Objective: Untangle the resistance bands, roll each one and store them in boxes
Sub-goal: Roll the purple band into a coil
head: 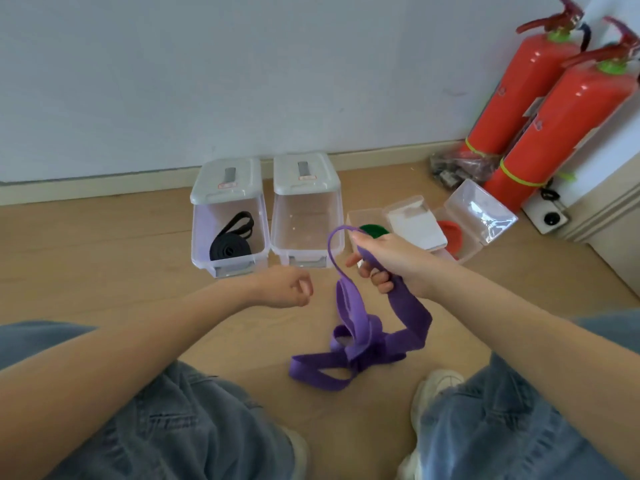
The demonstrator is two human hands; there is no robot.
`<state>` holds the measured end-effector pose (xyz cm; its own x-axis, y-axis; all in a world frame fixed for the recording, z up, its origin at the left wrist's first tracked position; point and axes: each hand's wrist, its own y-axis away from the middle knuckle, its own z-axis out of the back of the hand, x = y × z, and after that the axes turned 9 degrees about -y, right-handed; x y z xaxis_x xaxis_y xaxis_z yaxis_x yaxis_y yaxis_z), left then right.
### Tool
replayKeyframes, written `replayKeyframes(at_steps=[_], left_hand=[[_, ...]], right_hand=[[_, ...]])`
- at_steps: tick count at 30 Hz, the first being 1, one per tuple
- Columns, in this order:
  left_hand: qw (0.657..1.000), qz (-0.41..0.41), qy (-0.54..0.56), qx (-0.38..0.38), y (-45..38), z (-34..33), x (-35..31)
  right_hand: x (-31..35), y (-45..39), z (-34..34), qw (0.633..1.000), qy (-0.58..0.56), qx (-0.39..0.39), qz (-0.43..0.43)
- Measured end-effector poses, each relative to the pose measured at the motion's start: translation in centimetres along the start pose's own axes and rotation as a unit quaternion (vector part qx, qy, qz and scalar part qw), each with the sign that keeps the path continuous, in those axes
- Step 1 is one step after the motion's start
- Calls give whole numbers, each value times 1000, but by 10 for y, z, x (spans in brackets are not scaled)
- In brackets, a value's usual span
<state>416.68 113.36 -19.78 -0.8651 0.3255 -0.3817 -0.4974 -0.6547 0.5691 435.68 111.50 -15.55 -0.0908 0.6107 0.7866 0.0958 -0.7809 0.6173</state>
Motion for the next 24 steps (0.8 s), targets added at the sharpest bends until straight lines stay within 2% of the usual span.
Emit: replayKeyframes(at_steps=[5, 8, 12, 15, 17, 21, 24], left_hand=[[999, -22, 15, 24, -40, -43, -28], [999, -14, 36, 26, -65, -82, -39], [991, 28, 126, 26, -96, -142, -49], [981, 66, 182, 23, -114, -175, -62], [978, 81, 190, 17, -127, -186, -72], [986, 73, 148, 37, -145, -193, -80], [992, 41, 92, 71, -145, -196, -75]], right_hand=[[-44, -38, 17, 977, 185, -97, 27], [-74, -62, 34, 970, 214, -112, 23], [-113, -92, 57, 959, 242, -145, -32], [-139, -108, 69, 966, 196, -144, -88], [-153, -115, 76, 958, 217, -140, -126], [-177, -128, 90, 951, 221, -109, -187], [-188, -135, 96, 944, 257, -88, -186]])
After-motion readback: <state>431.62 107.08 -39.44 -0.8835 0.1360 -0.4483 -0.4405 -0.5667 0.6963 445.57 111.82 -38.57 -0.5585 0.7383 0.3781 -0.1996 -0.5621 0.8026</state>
